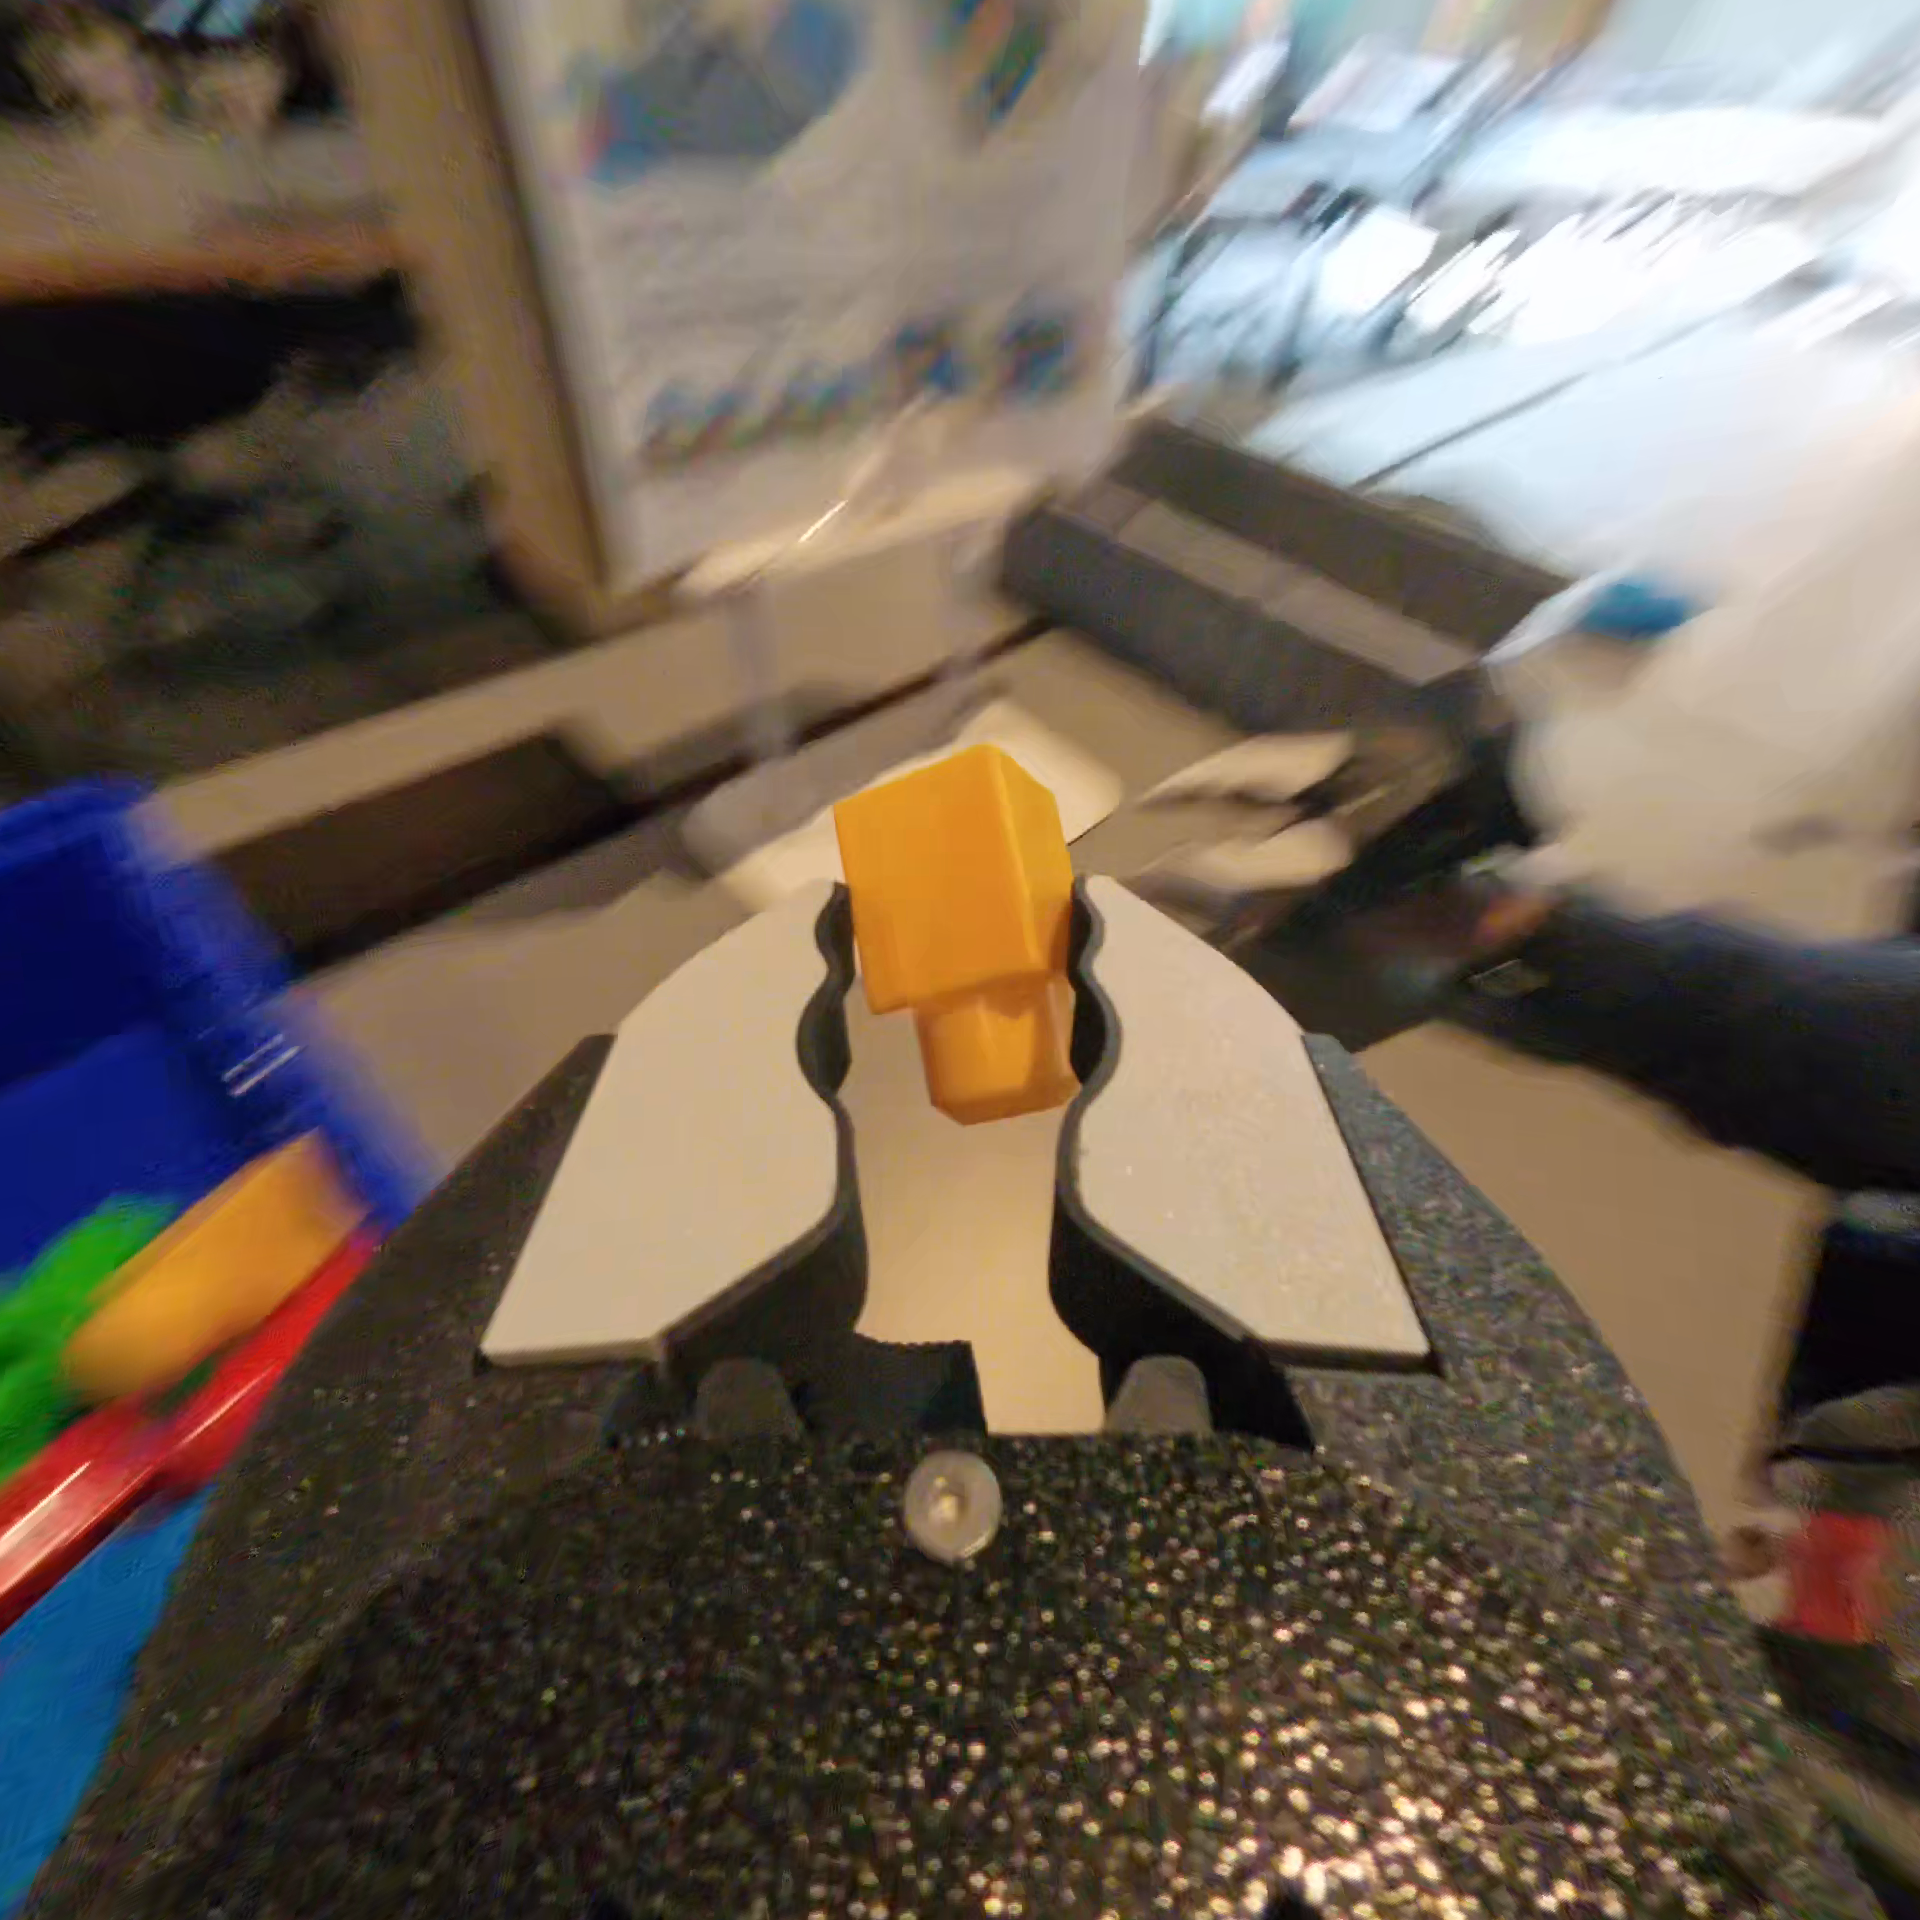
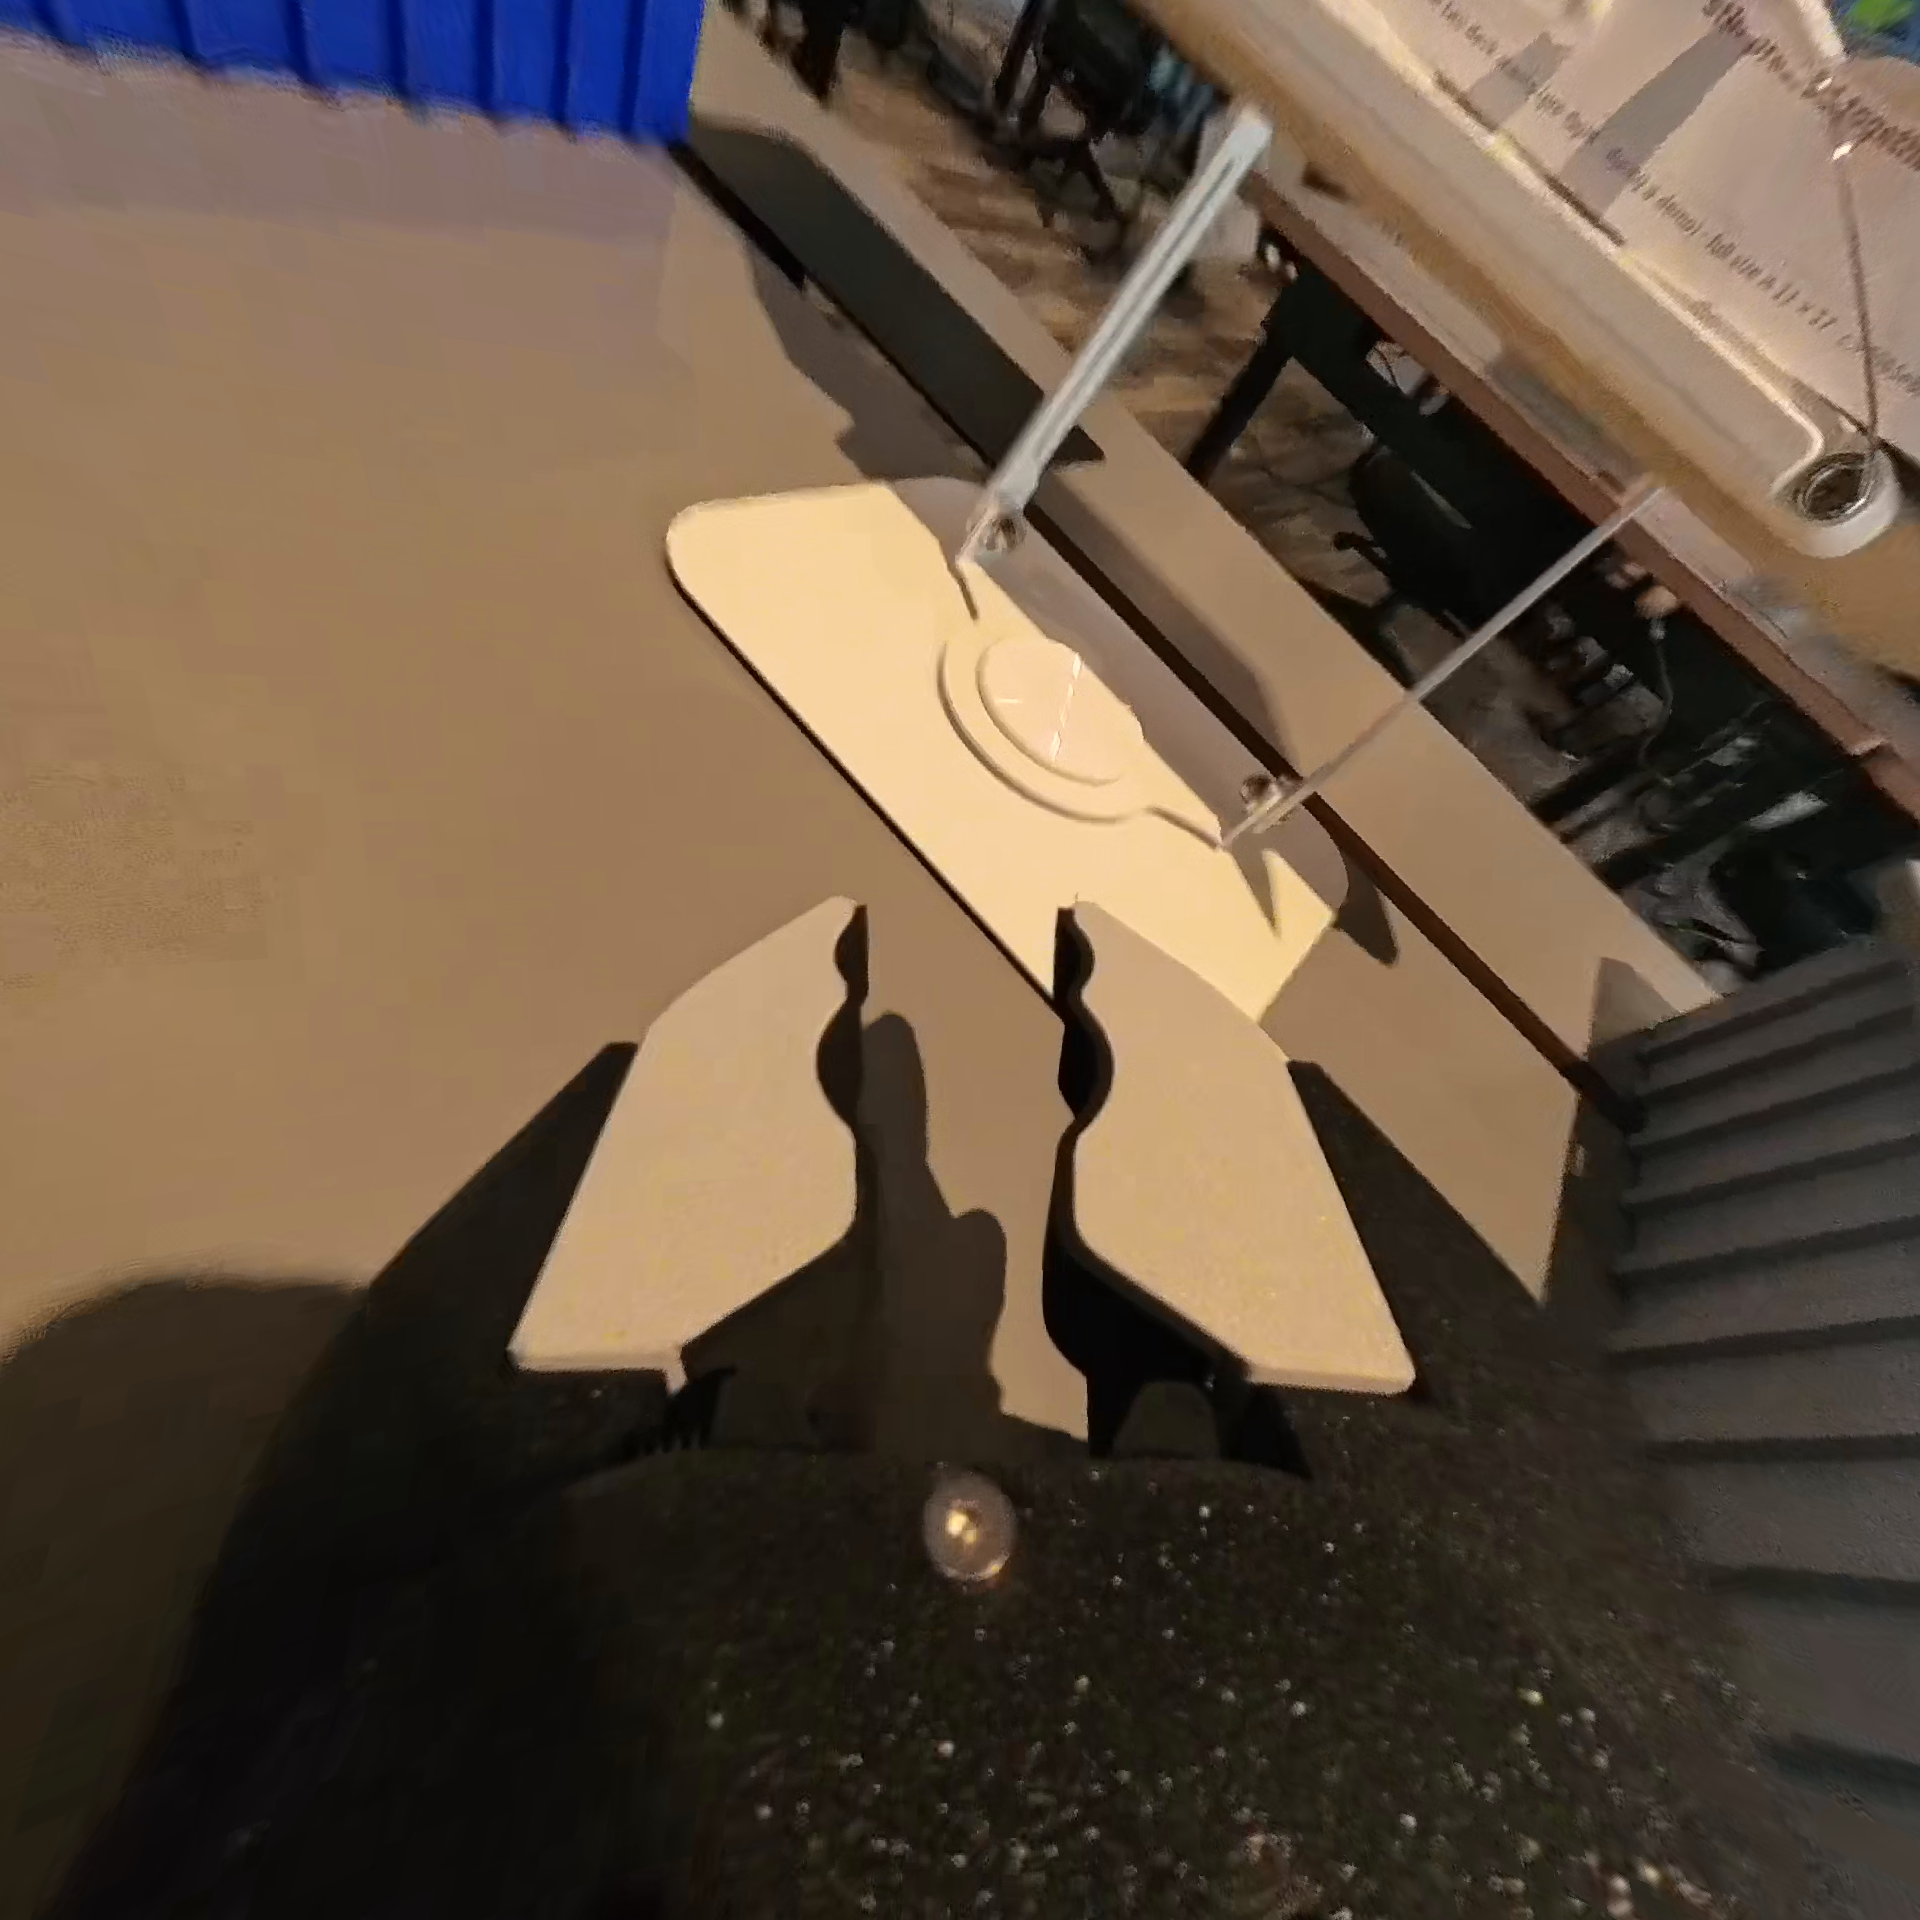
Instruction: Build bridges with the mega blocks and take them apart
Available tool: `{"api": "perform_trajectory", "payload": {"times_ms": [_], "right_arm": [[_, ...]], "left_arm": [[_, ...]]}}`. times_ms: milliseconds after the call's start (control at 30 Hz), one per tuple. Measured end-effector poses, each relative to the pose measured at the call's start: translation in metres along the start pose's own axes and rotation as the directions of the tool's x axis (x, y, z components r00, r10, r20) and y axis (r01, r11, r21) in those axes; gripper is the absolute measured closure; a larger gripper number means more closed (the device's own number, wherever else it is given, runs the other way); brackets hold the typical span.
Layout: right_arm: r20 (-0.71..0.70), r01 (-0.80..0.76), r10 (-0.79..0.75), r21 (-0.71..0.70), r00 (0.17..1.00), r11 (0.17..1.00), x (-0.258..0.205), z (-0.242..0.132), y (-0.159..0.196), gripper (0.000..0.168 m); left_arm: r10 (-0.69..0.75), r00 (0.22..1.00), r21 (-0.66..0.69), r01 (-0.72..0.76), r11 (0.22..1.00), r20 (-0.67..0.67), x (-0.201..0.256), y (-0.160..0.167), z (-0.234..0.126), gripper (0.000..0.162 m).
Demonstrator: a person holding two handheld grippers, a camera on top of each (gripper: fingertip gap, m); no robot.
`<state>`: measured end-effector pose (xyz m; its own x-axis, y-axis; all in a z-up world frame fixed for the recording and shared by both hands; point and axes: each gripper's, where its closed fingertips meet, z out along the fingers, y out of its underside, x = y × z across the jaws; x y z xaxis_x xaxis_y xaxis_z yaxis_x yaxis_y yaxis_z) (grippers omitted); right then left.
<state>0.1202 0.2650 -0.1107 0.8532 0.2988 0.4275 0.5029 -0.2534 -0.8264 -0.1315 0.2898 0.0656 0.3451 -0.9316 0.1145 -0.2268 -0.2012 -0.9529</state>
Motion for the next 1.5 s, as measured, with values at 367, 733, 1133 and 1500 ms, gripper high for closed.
{"api": "perform_trajectory", "payload": {"times_ms": [367,733,1133,1500], "right_arm": [[0.078,0.226,-0.320,0.554,0.944,0.801,-0.041,-0.075,-0.084,0.115],[0.485,0.119,-0.453,0.574,0.748,0.810,-0.095,-0.096,-0.065,0.115],[0.506,-0.041,-0.243,0.486,0.828,0.873,-0.082,-0.078,-0.071,0.129],[0.808,-0.760,0.262,0.312,0.528,0.570,-0.041,-0.090,-0.101,0.130]], "left_arm": [[-0.260,0.775,0.017,0.330,0.944,-0.575,0.144,0.063,0.152,0.123],[-0.215,0.683,-0.227,0.074,0.971,-0.698,0.153,0.114,0.138,0.123],[-0.088,0.782,0.114,0.200,0.973,-0.617,0.130,0.076,0.144,0.136],[0.022,0.855,0.388,0.212,0.897,-0.518,0.131,0.056,0.135,0.109]]}}
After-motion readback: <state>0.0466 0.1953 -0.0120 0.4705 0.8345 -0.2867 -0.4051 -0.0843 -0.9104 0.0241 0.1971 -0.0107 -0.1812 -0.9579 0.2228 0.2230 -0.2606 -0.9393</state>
